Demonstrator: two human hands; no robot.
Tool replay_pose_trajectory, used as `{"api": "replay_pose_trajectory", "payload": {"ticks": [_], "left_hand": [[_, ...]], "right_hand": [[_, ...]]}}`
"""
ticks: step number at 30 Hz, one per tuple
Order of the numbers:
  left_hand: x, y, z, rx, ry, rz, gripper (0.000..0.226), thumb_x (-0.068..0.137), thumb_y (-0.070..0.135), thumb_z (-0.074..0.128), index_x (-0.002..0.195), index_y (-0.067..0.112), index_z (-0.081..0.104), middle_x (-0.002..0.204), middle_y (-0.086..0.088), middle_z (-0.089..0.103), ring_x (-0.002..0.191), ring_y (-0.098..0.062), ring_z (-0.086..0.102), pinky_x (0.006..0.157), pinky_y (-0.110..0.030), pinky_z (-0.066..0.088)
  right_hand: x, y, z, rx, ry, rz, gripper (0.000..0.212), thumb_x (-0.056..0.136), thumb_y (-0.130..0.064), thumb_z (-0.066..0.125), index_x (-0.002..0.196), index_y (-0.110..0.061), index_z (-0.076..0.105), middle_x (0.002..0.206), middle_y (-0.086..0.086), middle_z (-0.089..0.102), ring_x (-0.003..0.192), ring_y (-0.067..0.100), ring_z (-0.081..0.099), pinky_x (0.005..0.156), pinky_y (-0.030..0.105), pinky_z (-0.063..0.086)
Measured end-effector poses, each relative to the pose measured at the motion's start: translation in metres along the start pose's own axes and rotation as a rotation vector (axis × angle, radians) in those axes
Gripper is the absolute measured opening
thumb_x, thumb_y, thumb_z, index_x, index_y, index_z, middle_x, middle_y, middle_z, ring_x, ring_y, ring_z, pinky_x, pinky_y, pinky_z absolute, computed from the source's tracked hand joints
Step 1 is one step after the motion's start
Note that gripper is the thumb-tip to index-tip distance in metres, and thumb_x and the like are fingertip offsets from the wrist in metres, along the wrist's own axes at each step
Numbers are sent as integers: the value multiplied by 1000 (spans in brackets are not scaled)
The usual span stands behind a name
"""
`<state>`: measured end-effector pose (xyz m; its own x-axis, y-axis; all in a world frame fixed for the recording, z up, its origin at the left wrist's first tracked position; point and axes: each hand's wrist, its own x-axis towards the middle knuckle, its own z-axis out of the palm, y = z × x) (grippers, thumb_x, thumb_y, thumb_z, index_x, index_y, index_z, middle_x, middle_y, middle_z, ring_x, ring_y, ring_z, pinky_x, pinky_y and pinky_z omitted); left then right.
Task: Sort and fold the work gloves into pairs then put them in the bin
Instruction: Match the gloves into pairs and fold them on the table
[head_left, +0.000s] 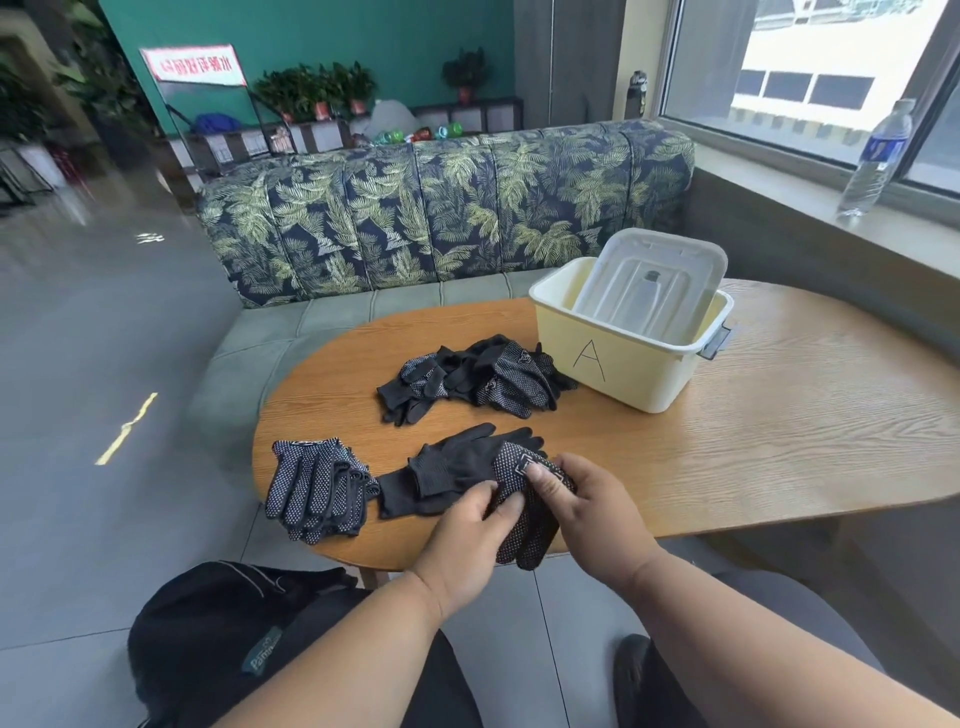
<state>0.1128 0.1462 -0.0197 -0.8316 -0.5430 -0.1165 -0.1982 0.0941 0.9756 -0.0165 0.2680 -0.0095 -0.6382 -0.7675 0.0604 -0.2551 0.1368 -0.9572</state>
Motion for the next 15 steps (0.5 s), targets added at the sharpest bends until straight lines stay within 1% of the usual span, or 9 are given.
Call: {"api": "replay_pose_trajectory", "payload": {"ticks": [1, 3, 6, 7, 8, 10, 12, 14, 15], "left_hand": [[-2, 4, -1, -86, -25, -21, 25, 105, 28, 57, 126, 18, 65, 122, 1, 74, 119, -17, 67, 108, -41, 50], [-9, 13, -6, -226, -79, -66, 28, 105, 26, 57, 130, 13, 64, 125, -7, 73, 121, -25, 67, 107, -41, 51], [-17, 23, -18, -217, -101, -71, 29, 103, 21, 59, 129, 8, 65, 122, -12, 74, 117, -27, 69, 100, -36, 56], [-18, 25, -23, -205, -90, -67, 29, 102, 19, 59, 128, 7, 66, 121, -12, 74, 115, -28, 70, 96, -36, 57], [-21, 27, -29, -210, -68, -64, 28, 102, 19, 60, 127, 7, 66, 120, -13, 74, 114, -29, 70, 95, -36, 58], [-23, 32, -45, -235, 9, -53, 29, 103, 21, 59, 127, 7, 67, 122, -11, 74, 117, -28, 69, 101, -39, 54], [-25, 37, -67, -238, 124, -47, 30, 103, 26, 59, 125, 9, 69, 121, -7, 75, 117, -26, 69, 107, -43, 49], [-25, 39, -95, -216, 265, -43, 31, 101, 34, 60, 122, 14, 71, 118, -2, 76, 114, -25, 70, 105, -48, 48], [-23, 37, -110, -210, 353, -40, 30, 101, 36, 61, 120, 15, 71, 116, -1, 77, 112, -25, 71, 103, -48, 50]], "right_hand": [[0, -4, 1, 64, 10, 8, 24, 101, -35, 66, 85, -17, 67, 66, -18, 65, 62, -2, 56, 61, 12, 43], [0, -9, 5, 187, 16, 45, 33, 97, -40, 69, 88, -8, 67, 68, -10, 68, 63, 5, 59, 59, 18, 47], [-1, -14, 12, 267, -25, 79, 48, 94, -51, 70, 93, -3, 64, 74, 12, 70, 67, 18, 64, 61, 34, 55], [-2, -15, 14, 303, -39, 82, 52, 95, -54, 67, 94, -2, 63, 75, 16, 69, 68, 22, 63, 62, 37, 55], [-3, -17, 16, 329, -46, 94, 54, 97, -55, 63, 97, -2, 63, 74, 15, 66, 67, 23, 62, 63, 38, 54], [-5, -18, 17, 312, -22, 130, 53, 102, -57, 52, 100, -5, 64, 72, 10, 65, 65, 20, 59, 63, 35, 49], [-5, -14, 16, 274, 29, 167, 46, 106, -55, 47, 102, -13, 67, 70, 9, 66, 64, 18, 58, 64, 33, 47], [-4, -7, 13, 231, 47, 180, 39, 107, -49, 49, 101, -16, 69, 69, 6, 67, 64, 16, 59, 67, 32, 47], [-4, -2, 11, 205, 49, 186, 36, 107, -46, 51, 100, -15, 69, 69, 4, 67, 64, 15, 59, 69, 32, 47]]}}
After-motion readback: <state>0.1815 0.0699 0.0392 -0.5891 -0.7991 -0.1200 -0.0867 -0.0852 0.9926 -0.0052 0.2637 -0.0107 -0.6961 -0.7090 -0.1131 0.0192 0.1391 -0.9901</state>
